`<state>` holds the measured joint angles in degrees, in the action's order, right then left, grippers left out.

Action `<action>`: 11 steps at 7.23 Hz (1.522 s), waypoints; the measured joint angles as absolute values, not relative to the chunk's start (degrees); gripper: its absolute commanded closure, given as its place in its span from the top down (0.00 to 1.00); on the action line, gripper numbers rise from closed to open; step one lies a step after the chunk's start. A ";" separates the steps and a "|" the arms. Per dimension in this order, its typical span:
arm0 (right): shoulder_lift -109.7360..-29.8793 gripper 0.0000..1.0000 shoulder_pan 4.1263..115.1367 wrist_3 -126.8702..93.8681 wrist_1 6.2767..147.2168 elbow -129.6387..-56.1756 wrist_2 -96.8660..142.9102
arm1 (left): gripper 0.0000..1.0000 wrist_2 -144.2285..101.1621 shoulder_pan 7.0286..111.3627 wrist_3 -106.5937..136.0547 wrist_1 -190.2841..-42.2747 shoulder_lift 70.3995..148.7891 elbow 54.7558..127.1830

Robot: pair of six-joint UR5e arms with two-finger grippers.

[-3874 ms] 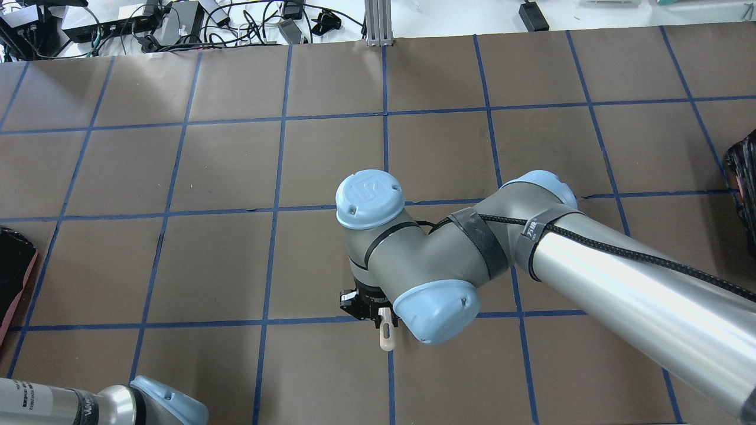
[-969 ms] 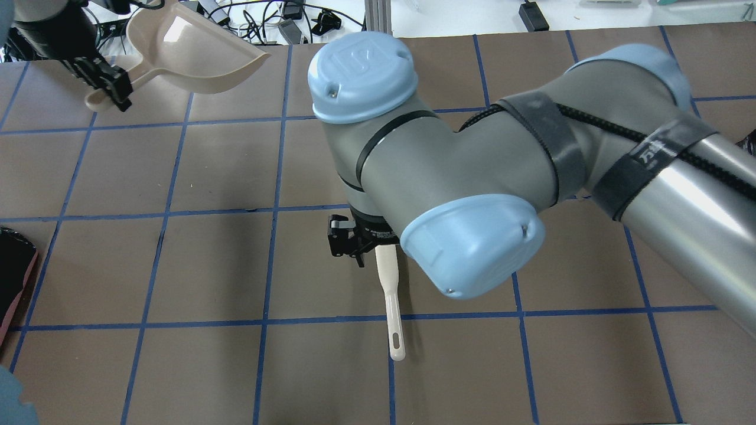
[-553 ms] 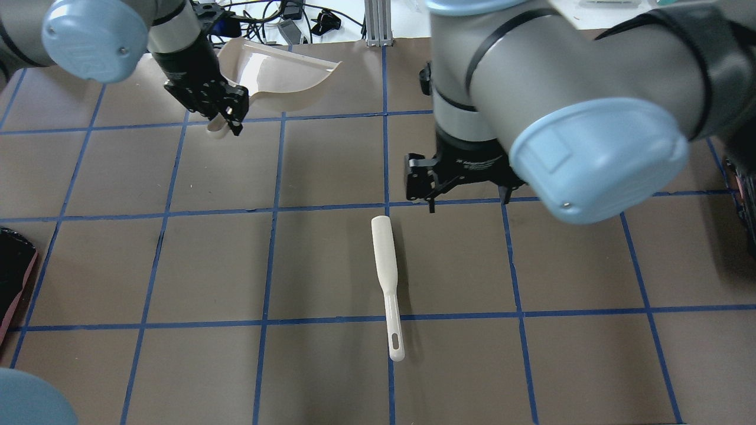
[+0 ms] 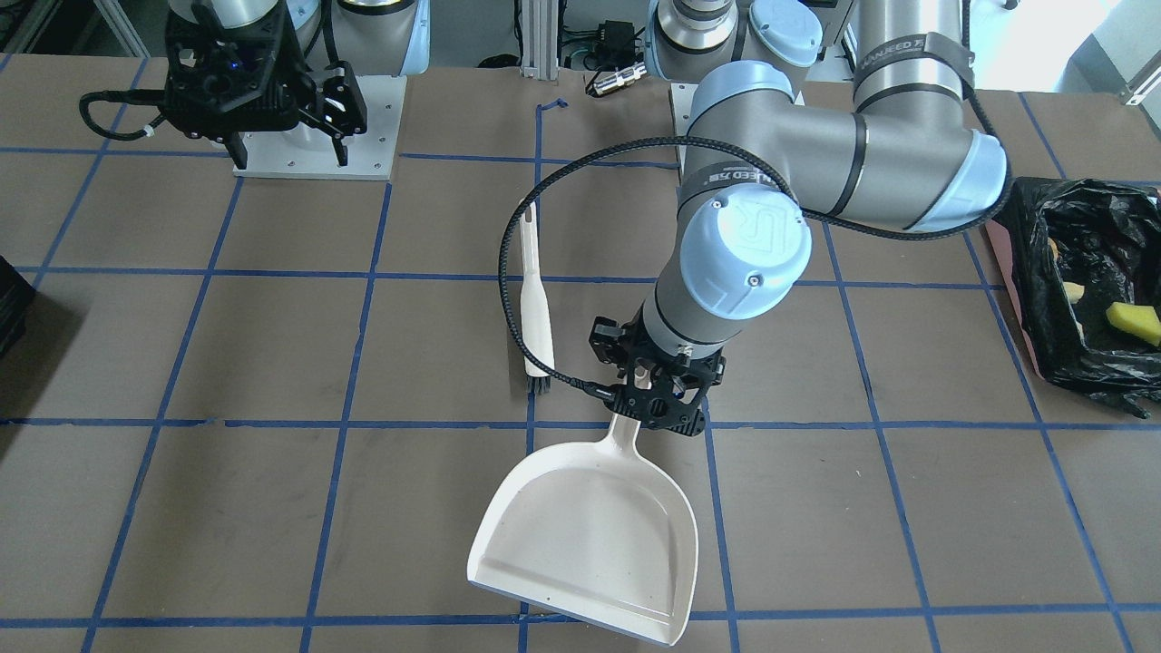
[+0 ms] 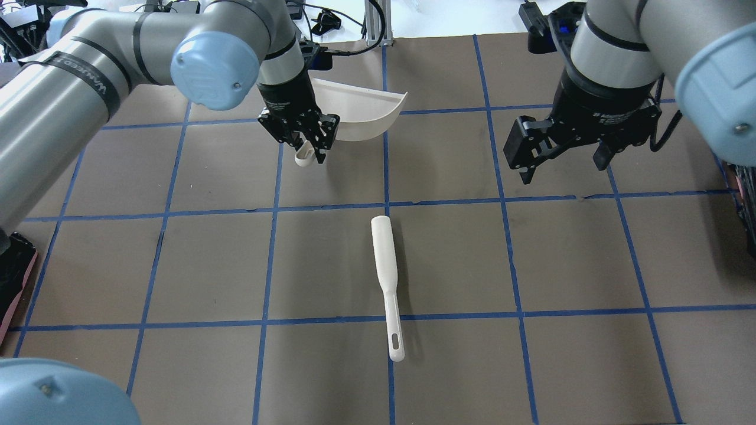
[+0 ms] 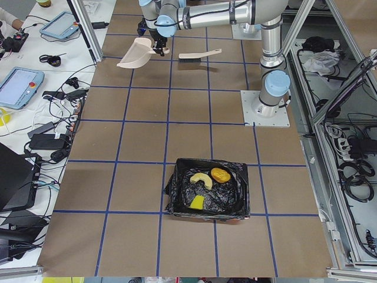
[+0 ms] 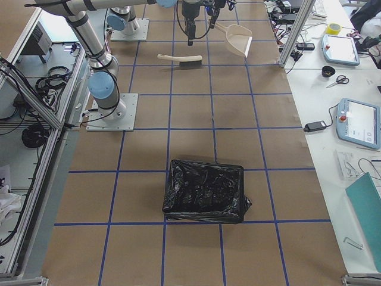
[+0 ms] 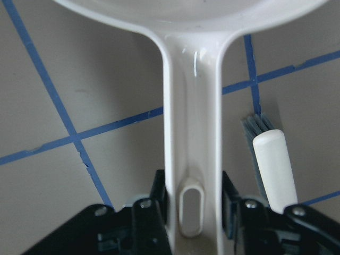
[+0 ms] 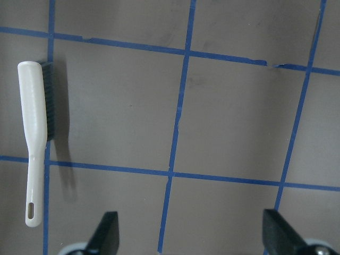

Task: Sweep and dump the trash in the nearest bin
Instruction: 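Lower the dustpan onto the table above the brush with the left gripper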

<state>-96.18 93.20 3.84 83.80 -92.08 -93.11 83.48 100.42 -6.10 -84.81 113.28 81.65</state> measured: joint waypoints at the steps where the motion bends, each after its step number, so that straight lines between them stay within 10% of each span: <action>1: -96.14 1.00 92.38 4.34 86.27 -92.00 -92.99 | 0.00 82.53 101.81 -3.22 -84.40 114.22 81.71; 11: -95.76 1.00 91.95 -4.61 91.05 -91.46 -90.72 | 0.00 81.57 106.64 6.81 -75.13 117.44 86.54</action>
<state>-95.76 91.95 -4.61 91.05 -91.46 -90.72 81.57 106.64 6.81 -75.13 117.44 86.54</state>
